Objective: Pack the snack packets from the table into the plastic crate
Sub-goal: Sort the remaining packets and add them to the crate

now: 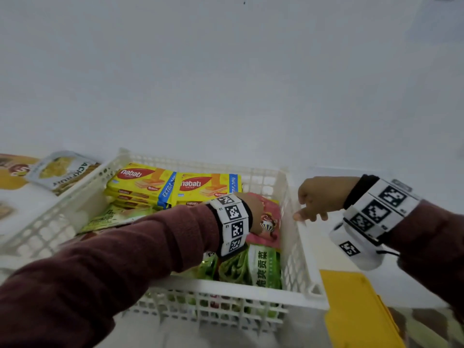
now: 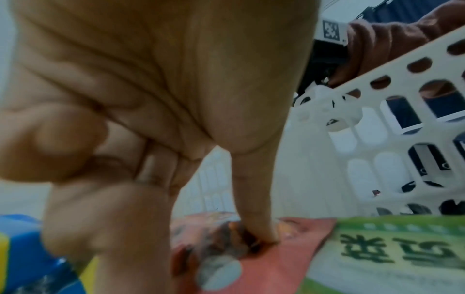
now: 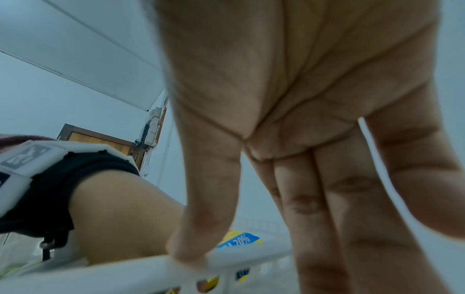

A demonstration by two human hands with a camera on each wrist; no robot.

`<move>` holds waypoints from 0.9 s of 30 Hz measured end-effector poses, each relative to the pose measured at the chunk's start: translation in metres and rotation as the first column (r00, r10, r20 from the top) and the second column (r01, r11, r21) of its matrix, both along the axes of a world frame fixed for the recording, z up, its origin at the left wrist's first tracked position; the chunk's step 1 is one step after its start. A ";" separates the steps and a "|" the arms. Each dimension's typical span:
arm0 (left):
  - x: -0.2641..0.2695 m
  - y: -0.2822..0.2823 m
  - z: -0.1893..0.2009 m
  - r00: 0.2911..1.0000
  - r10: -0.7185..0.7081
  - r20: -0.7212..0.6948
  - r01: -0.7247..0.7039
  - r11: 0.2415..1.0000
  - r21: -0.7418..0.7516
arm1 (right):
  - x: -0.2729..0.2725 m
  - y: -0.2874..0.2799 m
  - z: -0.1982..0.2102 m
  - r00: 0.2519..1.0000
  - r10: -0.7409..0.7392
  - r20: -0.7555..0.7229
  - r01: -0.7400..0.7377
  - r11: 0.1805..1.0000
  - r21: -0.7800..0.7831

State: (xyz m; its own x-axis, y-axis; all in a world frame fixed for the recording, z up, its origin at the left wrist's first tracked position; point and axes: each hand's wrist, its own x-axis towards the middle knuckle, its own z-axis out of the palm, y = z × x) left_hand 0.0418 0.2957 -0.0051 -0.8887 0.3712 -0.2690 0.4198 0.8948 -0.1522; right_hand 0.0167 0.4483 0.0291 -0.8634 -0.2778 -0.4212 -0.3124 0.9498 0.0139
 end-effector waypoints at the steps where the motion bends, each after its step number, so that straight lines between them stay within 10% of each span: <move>1: -0.002 0.001 -0.003 1.000 0.012 -0.026 -0.012 1.000 -0.009 | 0.000 0.000 0.000 1.000 0.002 0.000 -0.002 1.000 -0.006; 14: -0.021 0.006 -0.026 0.997 -0.036 0.066 0.035 0.999 0.016 | 0.000 0.000 -0.001 1.000 0.007 -0.025 -0.006 0.999 0.033; 21: -0.016 -0.058 0.051 0.993 0.115 -0.012 -0.098 0.895 0.435 | 0.002 -0.023 0.029 0.996 0.043 -0.078 -0.029 0.986 0.164; 27: -0.013 -0.164 0.077 0.937 0.343 0.069 -0.346 0.877 0.334 | 0.013 -0.111 0.056 0.896 0.363 -0.256 -0.374 0.927 0.007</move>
